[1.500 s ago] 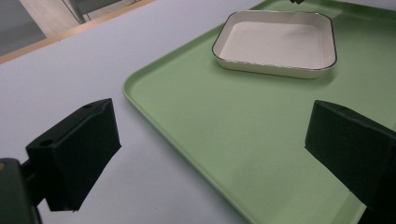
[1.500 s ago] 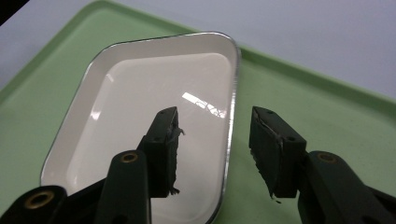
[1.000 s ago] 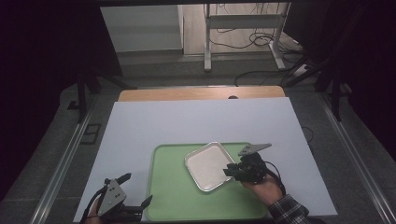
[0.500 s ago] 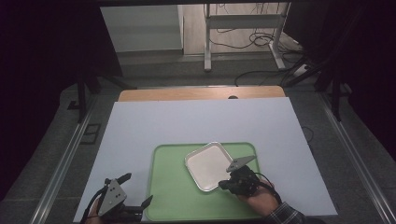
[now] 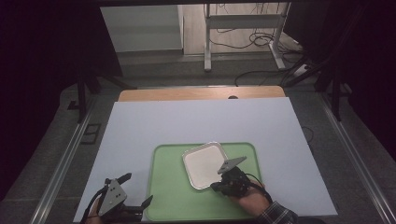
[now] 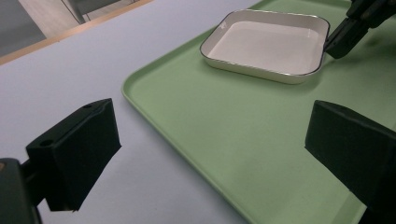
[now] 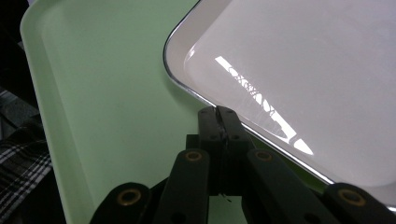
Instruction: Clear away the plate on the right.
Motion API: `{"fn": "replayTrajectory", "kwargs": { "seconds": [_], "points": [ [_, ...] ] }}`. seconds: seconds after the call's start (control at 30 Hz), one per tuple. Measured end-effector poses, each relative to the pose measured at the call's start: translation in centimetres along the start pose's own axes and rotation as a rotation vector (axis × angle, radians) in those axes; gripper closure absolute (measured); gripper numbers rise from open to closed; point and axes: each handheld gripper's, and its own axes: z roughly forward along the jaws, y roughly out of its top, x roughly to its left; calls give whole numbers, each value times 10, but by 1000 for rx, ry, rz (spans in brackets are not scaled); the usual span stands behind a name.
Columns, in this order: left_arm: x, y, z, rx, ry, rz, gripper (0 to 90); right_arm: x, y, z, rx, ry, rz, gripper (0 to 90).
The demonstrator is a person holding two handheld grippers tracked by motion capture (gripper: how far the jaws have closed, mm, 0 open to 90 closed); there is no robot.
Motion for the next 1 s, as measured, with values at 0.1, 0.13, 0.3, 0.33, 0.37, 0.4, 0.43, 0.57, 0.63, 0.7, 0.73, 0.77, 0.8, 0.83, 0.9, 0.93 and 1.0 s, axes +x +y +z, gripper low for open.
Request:
{"fn": "replayTrajectory", "kwargs": {
  "seconds": [0.1,0.13,0.3,0.33,0.37,0.4,0.43,0.57,0.63,0.7,0.73,0.77,0.8,0.83,0.9,0.93,1.0],
  "points": [
    [0,0,0,0,0,-1,28,3,4,5,-6,0,-10,898],
    [0,0,0,0,0,-1,28,5,7,9,-12,5,-7,899],
    [0,0,0,1,0,0,28,6,12,15,-26,16,-1,899],
    [0,0,0,1,0,0,28,7,13,17,-31,16,1,899],
    [0,0,0,1,0,0,28,7,14,18,-35,12,-1,899],
    [0,0,0,1,0,0,28,8,15,20,-40,3,3,899],
    [0,0,0,1,0,0,28,8,15,20,-40,3,3,899],
    [0,0,0,2,0,0,28,7,17,23,-48,-9,11,899],
    [0,0,0,2,0,1,28,6,17,23,-48,0,14,899],
    [0,0,0,2,-1,1,28,6,17,23,-47,-1,15,899],
    [0,0,0,2,-1,0,28,6,17,23,-46,0,15,899],
    [0,0,0,1,-1,0,28,6,17,23,-44,2,16,899],
    [0,0,0,1,-1,0,28,6,17,23,-43,3,18,899],
    [0,0,0,1,-1,0,28,6,17,23,-41,3,18,898],
    [0,0,0,1,-1,0,28,6,16,24,-35,5,13,892],
    [0,0,0,1,-1,0,28,6,16,24,-32,7,11,888],
    [0,0,0,1,-1,0,28,7,16,23,-31,8,13,878]
  ]
}}
